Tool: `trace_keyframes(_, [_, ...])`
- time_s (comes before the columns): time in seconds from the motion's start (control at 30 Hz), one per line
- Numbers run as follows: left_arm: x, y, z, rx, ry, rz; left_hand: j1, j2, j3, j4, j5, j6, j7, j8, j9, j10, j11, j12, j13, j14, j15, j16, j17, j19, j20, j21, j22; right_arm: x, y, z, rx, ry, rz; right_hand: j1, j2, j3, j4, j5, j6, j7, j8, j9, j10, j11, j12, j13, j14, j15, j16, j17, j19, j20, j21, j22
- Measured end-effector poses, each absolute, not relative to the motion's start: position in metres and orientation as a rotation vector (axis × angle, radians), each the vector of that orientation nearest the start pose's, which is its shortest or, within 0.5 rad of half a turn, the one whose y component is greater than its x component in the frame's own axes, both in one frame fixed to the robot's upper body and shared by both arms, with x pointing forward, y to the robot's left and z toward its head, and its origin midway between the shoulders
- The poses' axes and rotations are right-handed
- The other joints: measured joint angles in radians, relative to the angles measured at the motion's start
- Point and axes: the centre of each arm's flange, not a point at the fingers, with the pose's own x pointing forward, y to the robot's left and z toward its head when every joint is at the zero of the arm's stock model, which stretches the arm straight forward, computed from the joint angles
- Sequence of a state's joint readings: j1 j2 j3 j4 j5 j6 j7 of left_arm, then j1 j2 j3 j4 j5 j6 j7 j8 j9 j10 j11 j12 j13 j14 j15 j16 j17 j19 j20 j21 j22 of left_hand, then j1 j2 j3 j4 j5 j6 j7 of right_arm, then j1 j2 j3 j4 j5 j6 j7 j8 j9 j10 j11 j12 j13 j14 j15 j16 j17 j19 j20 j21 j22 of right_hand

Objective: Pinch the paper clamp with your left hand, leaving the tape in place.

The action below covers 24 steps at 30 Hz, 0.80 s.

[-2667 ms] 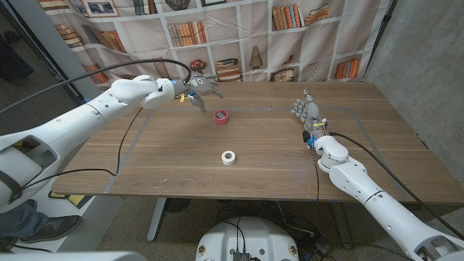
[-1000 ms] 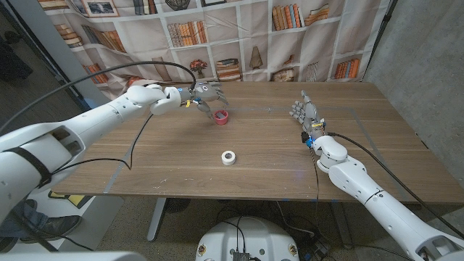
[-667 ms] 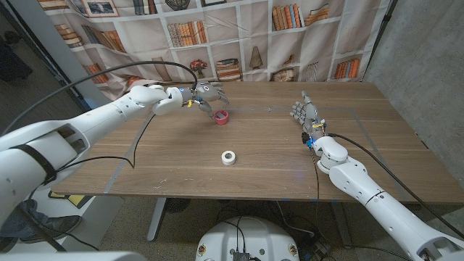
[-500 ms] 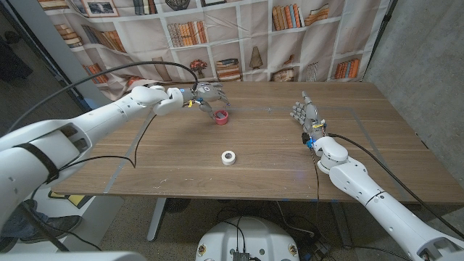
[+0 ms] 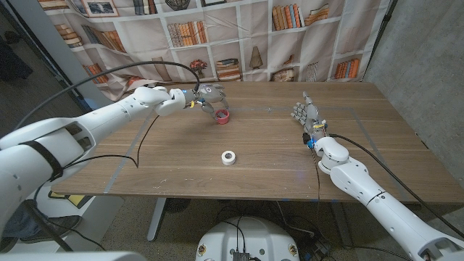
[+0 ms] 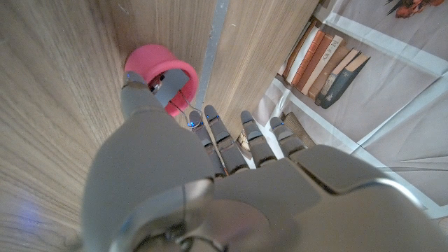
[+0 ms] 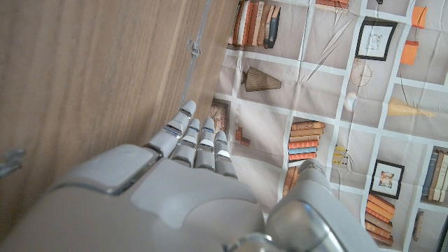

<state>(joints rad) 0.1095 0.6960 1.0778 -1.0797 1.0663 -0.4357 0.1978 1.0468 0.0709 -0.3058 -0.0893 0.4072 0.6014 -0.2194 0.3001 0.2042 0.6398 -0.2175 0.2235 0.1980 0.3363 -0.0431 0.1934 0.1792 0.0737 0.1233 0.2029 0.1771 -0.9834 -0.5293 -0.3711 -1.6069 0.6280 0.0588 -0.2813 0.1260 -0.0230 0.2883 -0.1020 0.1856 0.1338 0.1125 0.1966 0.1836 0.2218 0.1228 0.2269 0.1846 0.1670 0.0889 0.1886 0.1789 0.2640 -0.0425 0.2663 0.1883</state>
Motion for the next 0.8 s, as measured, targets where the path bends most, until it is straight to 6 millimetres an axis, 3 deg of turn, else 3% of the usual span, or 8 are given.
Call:
trace_keyframes(0.3, [0.6802,0.2016,0.091,2.205,-0.962,-0.187,0.024,0.013,0.003,0.003,0.004,0.046,-0.001,0.015,0.0,0.043,-0.005,0.0,0.0,0.025,0.0,0.0,0.0,0.021,0.0,0.0,0.0,0.6187,-0.2559,-0.0541,0.081,-0.454,0.073,0.0,0.0,0.0,0.0,0.0,0.0,0.0,0.0,0.0,0.004,-0.004,0.0,0.0,0.0,0.0,0.0,0.005,0.0,0.0,0.0,0.0])
trace_keyframes(0.7, [0.679,0.1997,0.0922,2.193,-0.956,-0.182,0.048,0.038,0.008,0.008,0.004,0.101,-0.006,0.023,-0.005,0.092,-0.004,0.0,-0.004,0.064,-0.003,0.008,0.0,0.048,-0.023,0.0,-0.005,0.618,-0.2581,-0.0563,0.082,-0.448,0.075,0.0,0.0,0.0,0.0,0.0,0.0,0.0,0.0,0.0,0.004,-0.004,0.0,0.0,0.0,0.0,0.0,0.005,0.0,0.0,0.0,0.0])
trace_keyframes(0.8, [0.679,0.1984,0.0918,2.19,-0.956,-0.184,0.048,0.038,0.008,0.008,0.004,0.101,-0.006,0.023,-0.005,0.096,-0.001,-0.005,-0.003,0.068,0.001,0.008,0.0,0.055,-0.016,0.0,-0.005,0.6181,-0.2584,-0.0568,0.081,-0.445,0.076,0.0,0.0,0.0,0.0,0.0,0.0,0.0,0.0,0.0,0.004,-0.004,0.0,0.0,0.0,0.0,0.0,0.005,0.0,0.0,0.0,0.0])
